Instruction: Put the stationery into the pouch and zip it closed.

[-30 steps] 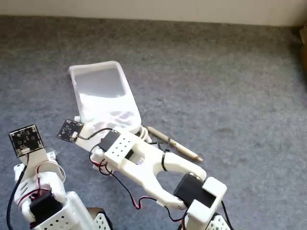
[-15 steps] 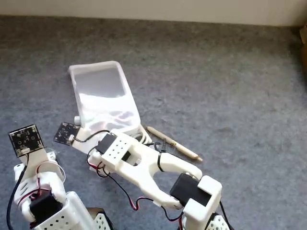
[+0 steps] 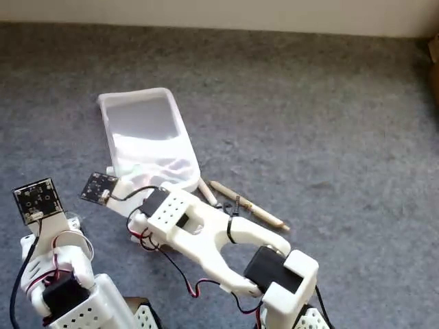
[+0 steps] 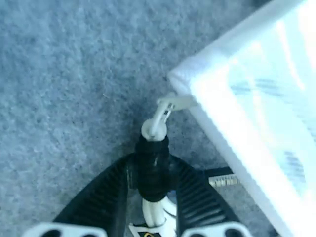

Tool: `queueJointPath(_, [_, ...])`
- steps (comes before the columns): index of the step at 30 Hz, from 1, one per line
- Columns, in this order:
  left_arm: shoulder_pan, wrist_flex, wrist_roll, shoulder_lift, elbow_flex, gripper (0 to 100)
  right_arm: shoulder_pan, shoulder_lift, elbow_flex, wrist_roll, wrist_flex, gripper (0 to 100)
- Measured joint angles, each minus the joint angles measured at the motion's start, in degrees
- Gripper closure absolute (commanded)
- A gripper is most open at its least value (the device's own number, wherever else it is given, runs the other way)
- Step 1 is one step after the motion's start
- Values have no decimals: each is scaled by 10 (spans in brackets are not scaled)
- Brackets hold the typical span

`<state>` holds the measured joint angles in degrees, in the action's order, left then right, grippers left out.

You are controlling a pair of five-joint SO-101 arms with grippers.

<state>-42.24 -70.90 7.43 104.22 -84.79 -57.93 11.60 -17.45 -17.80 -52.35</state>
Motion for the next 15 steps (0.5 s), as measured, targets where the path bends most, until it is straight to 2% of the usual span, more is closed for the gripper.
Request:
queueJointPath(5, [0, 3, 0, 0, 0, 843, 27, -16, 11, 0, -21, 993])
queueJointPath(10, [11, 4, 0, 0, 0, 738, 35, -82, 11, 0, -33, 993])
queueJointPath(15, [25, 4, -11, 0, 0, 732, 54, -142, 10, 0, -50, 993])
